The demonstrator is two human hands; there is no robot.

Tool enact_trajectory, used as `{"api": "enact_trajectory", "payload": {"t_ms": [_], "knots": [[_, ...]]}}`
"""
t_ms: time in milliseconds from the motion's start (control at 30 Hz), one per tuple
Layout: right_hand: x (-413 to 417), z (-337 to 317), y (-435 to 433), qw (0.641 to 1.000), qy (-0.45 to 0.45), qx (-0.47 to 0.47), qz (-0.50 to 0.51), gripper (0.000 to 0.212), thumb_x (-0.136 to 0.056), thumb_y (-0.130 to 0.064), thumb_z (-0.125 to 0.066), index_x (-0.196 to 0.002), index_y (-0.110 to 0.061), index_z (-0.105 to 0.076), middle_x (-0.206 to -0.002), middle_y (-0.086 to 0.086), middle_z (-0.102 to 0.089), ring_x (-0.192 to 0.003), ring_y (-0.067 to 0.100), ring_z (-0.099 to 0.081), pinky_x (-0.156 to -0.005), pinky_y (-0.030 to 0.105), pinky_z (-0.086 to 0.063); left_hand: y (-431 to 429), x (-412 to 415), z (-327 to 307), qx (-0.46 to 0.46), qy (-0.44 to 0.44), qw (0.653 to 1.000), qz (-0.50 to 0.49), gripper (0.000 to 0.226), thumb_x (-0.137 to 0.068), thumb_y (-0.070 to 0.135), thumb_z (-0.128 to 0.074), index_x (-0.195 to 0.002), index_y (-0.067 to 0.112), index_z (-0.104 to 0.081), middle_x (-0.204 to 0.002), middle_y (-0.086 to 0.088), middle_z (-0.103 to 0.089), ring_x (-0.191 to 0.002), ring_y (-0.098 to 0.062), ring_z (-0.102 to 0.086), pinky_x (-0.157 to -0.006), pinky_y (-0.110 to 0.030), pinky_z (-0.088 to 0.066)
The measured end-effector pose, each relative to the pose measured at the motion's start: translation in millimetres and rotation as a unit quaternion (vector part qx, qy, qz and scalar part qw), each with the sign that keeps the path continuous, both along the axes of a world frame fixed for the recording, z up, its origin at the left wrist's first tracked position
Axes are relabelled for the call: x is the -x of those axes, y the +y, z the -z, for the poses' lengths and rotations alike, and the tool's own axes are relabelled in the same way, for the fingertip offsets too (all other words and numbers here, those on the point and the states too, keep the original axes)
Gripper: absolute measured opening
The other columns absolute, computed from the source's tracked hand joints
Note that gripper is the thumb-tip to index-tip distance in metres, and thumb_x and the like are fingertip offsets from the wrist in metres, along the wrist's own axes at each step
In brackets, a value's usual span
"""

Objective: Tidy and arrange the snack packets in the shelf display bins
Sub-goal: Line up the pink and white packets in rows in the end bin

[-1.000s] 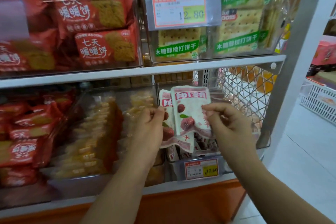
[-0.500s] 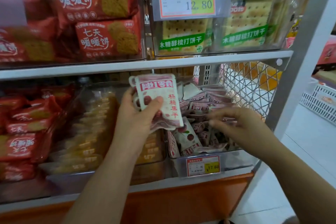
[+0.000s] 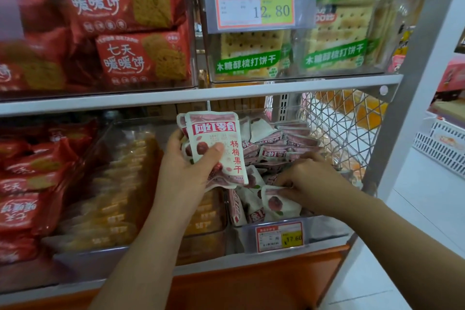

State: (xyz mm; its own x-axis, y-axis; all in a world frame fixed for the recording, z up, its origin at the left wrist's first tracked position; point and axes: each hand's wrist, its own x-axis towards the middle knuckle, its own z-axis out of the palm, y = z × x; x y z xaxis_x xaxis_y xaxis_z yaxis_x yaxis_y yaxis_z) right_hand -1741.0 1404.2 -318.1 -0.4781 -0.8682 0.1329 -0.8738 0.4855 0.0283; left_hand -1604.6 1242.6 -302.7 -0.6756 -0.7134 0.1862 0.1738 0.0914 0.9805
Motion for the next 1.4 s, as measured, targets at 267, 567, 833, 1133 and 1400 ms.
{"api": "enact_trajectory", "payload": {"t_ms": [267,567,833,1133,1400], "knots": [[8,-12,4,1.000,-0.011,0.016,0.011,0.017,-0.092,-0.043,-0.049,-0.086,-0.034,-0.061,-0.075,-0.014,-0.060,-0.078,0.012,-0.057,-0.103,0.033,-0.030,-9,-2,1,0.008,0.010,1.000,-0.013,0.045,-0.082,0.018,-0.070,-0.120,0.031,-0.050,-0.101,0.014,-0.068,-0.088,-0.005,-0.069,-0.063,-0.026,-0.059],[-17,-22,23,0.816,-0.140,0.539,0.159,0.018,-0.086,-0.015,-0.064,-0.071,-0.024,-0.060,-0.068,-0.007,-0.062,-0.058,0.007,-0.055,-0.052,0.010,-0.043,-4,2,5,-0.004,0.014,1.000,-0.021,0.035,-0.083,0.021,-0.069,-0.108,0.039,-0.051,-0.093,0.020,-0.067,-0.083,0.001,-0.068,-0.058,-0.016,-0.054],[-65,-5,-13,0.748,-0.281,0.601,0.021,0.012,-0.087,-0.016,-0.060,-0.079,-0.026,-0.058,-0.087,0.001,-0.061,-0.077,0.005,-0.058,-0.063,0.010,-0.046,13,2,5,-0.023,0.007,0.999,-0.035,0.029,-0.088,0.029,-0.062,-0.113,0.038,-0.049,-0.100,0.018,-0.065,-0.087,-0.003,-0.068,-0.063,-0.019,-0.054],[-62,0,-15,0.829,-0.216,0.492,-0.152,0.007,-0.080,-0.019,-0.062,-0.081,-0.015,-0.067,-0.112,0.002,-0.058,-0.116,0.008,-0.053,-0.088,0.022,-0.050,16,3,3,-0.068,0.005,0.997,0.022,0.017,-0.092,0.030,-0.056,-0.105,0.040,-0.055,-0.106,0.007,-0.070,-0.091,-0.013,-0.070,-0.083,-0.042,-0.055],[-43,-11,0,0.814,-0.228,0.530,-0.069,0.033,-0.080,-0.019,-0.066,-0.105,-0.038,-0.056,-0.122,-0.013,-0.051,-0.119,-0.001,-0.048,-0.091,0.025,-0.051,40,9,-2,0.009,0.022,0.996,0.086,0.027,-0.094,0.021,-0.054,-0.114,0.039,-0.049,-0.093,0.018,-0.070,-0.082,-0.003,-0.069,-0.060,-0.019,-0.055]]}}
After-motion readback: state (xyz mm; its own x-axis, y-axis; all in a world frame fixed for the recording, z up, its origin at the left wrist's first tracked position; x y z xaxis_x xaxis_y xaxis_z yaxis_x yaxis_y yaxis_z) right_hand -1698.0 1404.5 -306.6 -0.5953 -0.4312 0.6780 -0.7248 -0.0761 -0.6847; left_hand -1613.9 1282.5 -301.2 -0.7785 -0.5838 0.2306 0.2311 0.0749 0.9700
